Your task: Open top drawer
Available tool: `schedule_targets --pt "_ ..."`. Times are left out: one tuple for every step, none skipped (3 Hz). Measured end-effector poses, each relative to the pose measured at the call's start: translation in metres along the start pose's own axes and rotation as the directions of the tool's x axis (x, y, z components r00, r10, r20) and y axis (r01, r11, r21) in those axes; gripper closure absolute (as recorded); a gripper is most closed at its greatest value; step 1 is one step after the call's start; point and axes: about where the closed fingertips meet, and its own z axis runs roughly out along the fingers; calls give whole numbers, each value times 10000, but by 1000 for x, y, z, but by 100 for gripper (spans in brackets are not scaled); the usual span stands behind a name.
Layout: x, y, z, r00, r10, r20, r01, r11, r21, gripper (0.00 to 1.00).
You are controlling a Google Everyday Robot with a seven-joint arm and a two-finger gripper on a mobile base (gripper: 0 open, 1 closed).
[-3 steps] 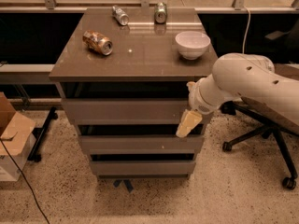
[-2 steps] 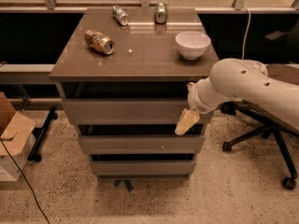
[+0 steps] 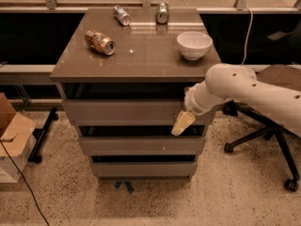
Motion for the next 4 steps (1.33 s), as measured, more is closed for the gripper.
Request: schedule_targets --pt "2 1 24 9999 100 -7 -100 9991 -421 0" --pt "7 10 40 9997 43 -222 -64 9956 -931 27" --pt "7 10 40 9997 44 -227 -65 9956 -936 50" --pt "5 9 35 9997 44 -227 -65 9956 -936 38"
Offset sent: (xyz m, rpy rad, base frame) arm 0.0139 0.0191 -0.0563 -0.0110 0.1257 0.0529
